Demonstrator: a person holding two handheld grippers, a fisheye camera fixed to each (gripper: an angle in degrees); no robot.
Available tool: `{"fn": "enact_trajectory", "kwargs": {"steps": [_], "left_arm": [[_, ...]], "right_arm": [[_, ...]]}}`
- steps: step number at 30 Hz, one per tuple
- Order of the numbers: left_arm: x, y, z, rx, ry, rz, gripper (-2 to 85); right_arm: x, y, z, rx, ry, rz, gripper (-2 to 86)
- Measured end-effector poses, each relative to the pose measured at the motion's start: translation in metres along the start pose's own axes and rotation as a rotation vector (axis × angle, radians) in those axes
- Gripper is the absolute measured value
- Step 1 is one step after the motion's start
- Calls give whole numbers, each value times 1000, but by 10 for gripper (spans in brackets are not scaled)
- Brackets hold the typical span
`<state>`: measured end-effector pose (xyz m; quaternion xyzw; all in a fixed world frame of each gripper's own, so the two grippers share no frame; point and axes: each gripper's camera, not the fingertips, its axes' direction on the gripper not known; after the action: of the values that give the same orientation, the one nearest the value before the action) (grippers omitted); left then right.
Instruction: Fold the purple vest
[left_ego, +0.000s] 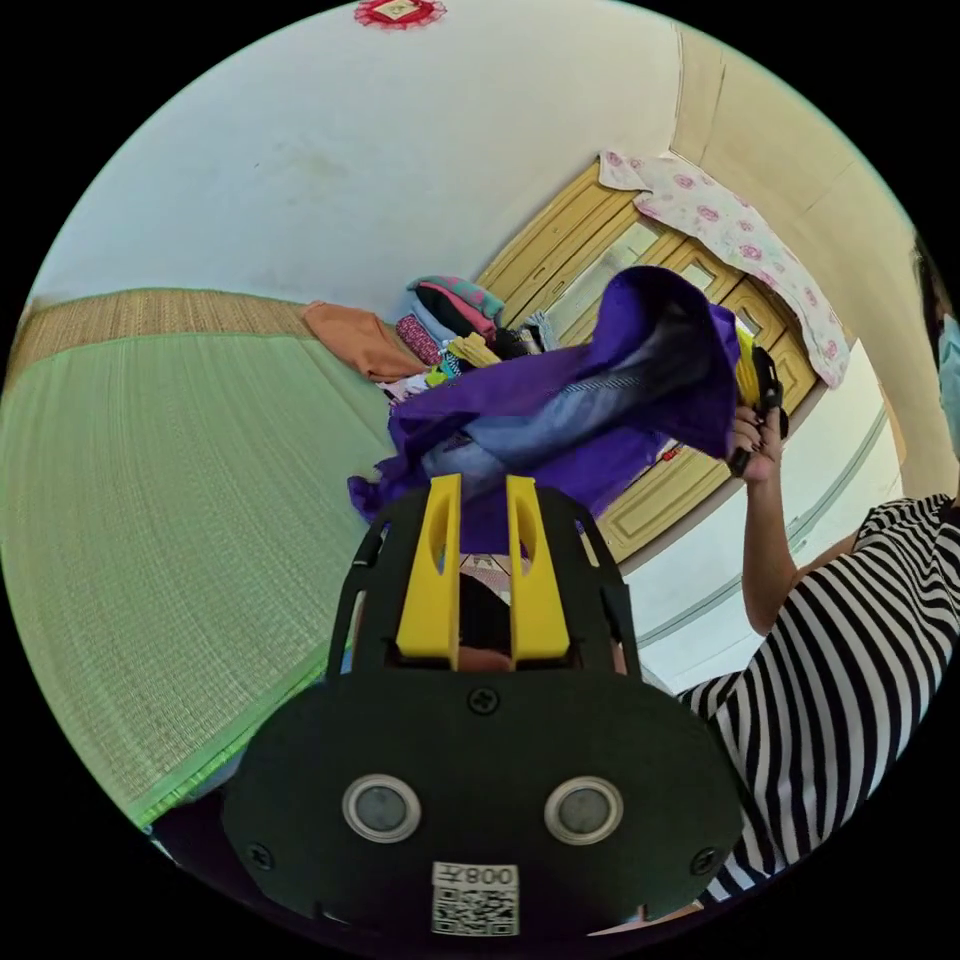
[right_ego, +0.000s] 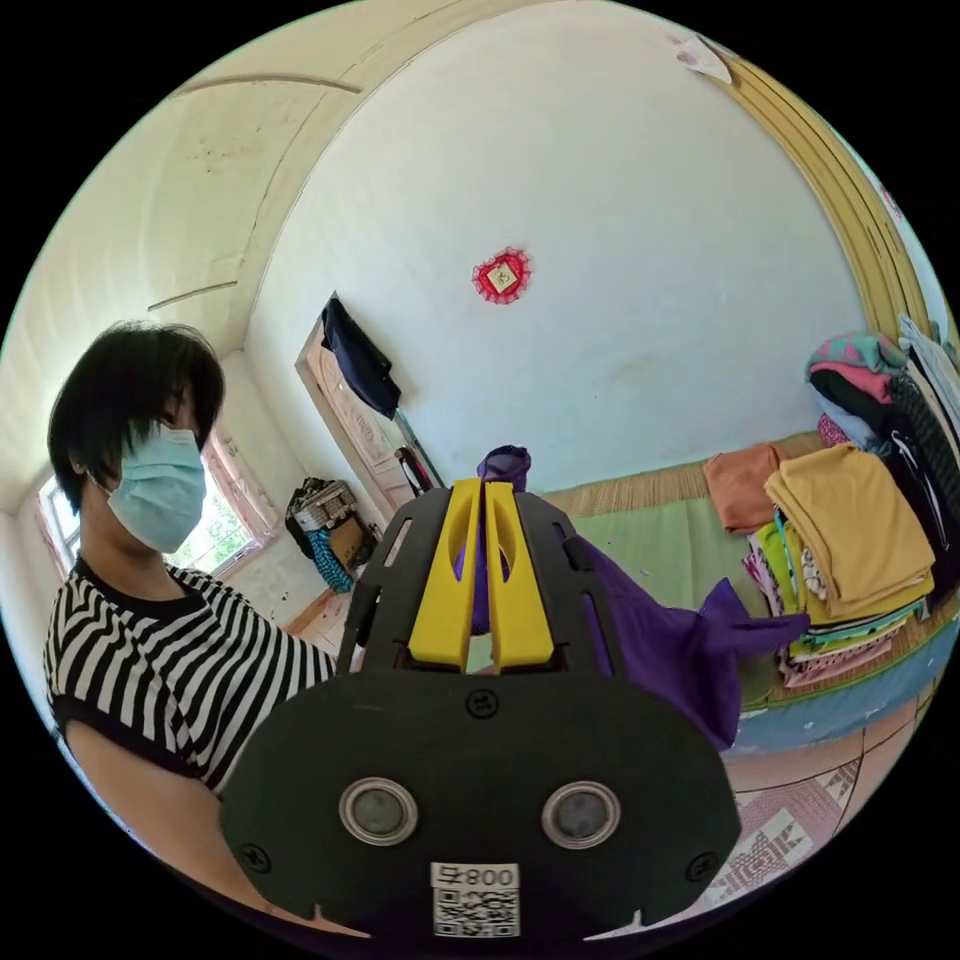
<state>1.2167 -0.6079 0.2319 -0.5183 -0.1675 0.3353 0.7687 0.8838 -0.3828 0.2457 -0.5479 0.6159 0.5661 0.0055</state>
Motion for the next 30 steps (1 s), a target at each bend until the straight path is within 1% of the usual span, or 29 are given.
{"fn": "enact_trajectory", "kwargs": {"steps": [5, 10, 14, 16, 18, 22, 25, 27, 30], "left_arm": [[-18, 15, 27, -70, -8, -19, 92], [-26, 21, 64, -149, 28, 32, 105], [-35, 22, 99, -243, -33, 81, 107], [-47, 17, 105, -243, -20, 58, 106], [-62, 8, 102, -184, 51, 37, 102], [-94, -2, 96, -119, 110, -22, 102], [-133, -11, 120, -168, 238, -150, 109], [-163, -13, 151, -242, 327, -251, 121], [-199, -12, 184, -274, 445, -397, 131]], "right_arm": [[2, 25, -31, -10, -48, 45, -4], [12, 39, -66, 17, -24, 102, -3], [15, 42, -82, 27, -26, 107, -2], [16, 44, -88, 17, -33, 100, -1], [15, 47, -94, 10, -32, 95, -1], [15, 57, -110, -4, -51, 84, -1], [16, 65, -116, -22, -87, 80, -1], [16, 69, -118, -37, -111, 79, 0], [14, 77, -119, -67, -140, 74, 0]]}}
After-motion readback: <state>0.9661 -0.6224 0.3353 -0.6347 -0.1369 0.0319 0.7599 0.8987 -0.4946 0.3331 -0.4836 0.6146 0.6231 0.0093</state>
